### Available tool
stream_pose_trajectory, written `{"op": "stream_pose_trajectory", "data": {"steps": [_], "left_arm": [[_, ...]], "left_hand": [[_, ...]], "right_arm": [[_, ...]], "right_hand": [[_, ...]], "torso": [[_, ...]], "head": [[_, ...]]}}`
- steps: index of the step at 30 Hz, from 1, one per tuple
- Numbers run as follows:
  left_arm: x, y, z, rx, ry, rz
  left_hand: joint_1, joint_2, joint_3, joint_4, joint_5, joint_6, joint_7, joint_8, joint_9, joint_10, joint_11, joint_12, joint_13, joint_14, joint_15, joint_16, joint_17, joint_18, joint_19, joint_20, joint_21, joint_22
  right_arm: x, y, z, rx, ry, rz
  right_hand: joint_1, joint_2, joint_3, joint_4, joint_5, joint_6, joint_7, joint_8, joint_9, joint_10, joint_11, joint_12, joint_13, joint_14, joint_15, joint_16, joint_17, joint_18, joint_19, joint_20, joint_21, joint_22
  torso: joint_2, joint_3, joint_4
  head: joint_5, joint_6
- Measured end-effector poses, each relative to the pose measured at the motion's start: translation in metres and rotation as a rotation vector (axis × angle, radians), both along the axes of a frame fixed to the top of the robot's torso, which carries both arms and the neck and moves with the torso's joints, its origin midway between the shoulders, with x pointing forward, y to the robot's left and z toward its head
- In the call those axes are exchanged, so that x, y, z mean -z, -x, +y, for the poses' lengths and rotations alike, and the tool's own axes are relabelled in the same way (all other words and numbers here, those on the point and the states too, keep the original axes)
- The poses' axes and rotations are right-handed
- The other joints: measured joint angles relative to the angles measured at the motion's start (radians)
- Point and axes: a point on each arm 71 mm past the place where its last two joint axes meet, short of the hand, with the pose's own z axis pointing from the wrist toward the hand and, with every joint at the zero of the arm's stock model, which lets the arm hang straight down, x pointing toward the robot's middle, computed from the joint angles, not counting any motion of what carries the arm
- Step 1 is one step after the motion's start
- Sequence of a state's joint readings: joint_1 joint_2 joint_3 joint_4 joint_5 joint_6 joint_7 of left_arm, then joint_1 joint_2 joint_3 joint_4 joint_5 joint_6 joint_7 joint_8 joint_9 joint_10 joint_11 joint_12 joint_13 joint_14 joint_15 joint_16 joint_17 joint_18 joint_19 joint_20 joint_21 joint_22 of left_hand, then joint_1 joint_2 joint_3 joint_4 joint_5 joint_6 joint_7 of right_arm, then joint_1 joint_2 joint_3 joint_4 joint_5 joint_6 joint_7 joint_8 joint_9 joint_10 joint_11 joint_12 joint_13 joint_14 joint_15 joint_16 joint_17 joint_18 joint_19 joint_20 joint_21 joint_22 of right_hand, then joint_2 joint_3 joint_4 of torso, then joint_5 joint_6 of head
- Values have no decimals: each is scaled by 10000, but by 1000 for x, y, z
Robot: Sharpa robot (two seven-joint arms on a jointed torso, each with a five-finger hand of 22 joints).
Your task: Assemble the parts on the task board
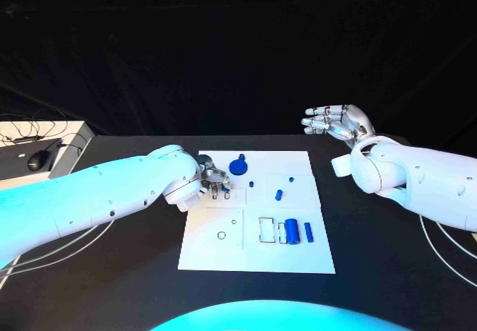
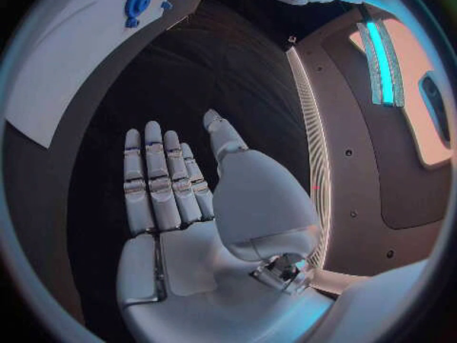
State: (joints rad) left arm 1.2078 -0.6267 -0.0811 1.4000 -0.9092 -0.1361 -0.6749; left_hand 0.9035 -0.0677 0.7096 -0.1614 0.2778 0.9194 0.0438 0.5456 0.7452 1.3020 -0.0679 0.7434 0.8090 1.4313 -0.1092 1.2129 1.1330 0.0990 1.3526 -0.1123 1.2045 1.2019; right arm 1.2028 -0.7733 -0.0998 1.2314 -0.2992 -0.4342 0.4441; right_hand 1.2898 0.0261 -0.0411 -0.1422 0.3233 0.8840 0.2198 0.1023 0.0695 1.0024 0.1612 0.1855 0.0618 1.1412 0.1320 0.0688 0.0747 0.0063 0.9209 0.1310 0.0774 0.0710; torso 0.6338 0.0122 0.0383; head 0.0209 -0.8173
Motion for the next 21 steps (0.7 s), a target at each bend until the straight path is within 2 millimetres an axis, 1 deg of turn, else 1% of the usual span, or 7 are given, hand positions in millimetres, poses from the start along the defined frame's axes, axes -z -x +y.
{"op": "stream_pose_trajectory", "data": {"steps": [5,7,12,13,16,21], "left_arm": [[2,1,-2,41,-108,-160],[3,2,-2,54,-150,-205],[6,5,-3,92,-213,-240],[7,6,-3,104,-220,-236],[9,8,-4,143,-241,-245],[9,9,-5,205,-274,-282]], "left_hand": [[0,0,0,0,39,36,35,-4,0,35,34,-2,30,0,0,0,-12,-1,1,-1,-1,11],[32,-32,0,0,39,36,35,-32,0,35,34,-56,48,0,1,0,-38,-8,37,-36,-1,26],[40,-40,-1,-1,49,38,33,-53,1,36,33,-56,58,0,1,0,-74,-9,37,-36,-1,39],[40,-40,-1,-1,59,59,12,-56,1,74,6,-56,58,1,1,0,-77,-11,37,-37,-1,39],[40,-40,-1,-1,94,65,5,-59,1,85,16,-56,58,1,1,0,-77,-11,37,-36,-1,39],[40,-40,-1,-1,96,66,5,-61,1,85,16,-93,75,1,2,0,-94,-11,37,-36,-1,55]], "right_arm": [[0,0,0,-13,0,5],[0,0,0,-21,-1,10],[0,0,0,-38,-2,18],[0,0,0,-41,-2,20],[0,0,0,-51,-3,24],[1,0,0,-64,-4,35]], "right_hand": [[0,0,0,0,0,0,0,0,0,0,0,0,0,0,0,0,0,0,-15,15,0,0],[0,0,0,0,0,0,0,0,0,0,0,0,0,0,0,0,0,0,-15,15,0,0],[0,0,0,0,0,0,-1,0,0,0,0,0,0,0,0,0,1,0,-15,15,0,0],[0,0,0,0,0,0,-1,0,0,0,0,0,0,0,0,0,1,1,-15,15,0,0],[0,0,0,0,0,0,-1,0,0,0,0,0,0,0,0,0,1,0,-14,15,0,0],[0,0,0,0,0,5,-6,0,0,0,0,0,0,1,0,0,1,0,-14,15,0,0]], "torso": [[1,-1,0],[0,-1,0],[0,0,5],[0,-1,5],[1,-7,5],[4,-8,5]], "head": [[5,-29],[5,-43],[1,-55],[-2,-56],[-2,-58],[18,-62]]}}
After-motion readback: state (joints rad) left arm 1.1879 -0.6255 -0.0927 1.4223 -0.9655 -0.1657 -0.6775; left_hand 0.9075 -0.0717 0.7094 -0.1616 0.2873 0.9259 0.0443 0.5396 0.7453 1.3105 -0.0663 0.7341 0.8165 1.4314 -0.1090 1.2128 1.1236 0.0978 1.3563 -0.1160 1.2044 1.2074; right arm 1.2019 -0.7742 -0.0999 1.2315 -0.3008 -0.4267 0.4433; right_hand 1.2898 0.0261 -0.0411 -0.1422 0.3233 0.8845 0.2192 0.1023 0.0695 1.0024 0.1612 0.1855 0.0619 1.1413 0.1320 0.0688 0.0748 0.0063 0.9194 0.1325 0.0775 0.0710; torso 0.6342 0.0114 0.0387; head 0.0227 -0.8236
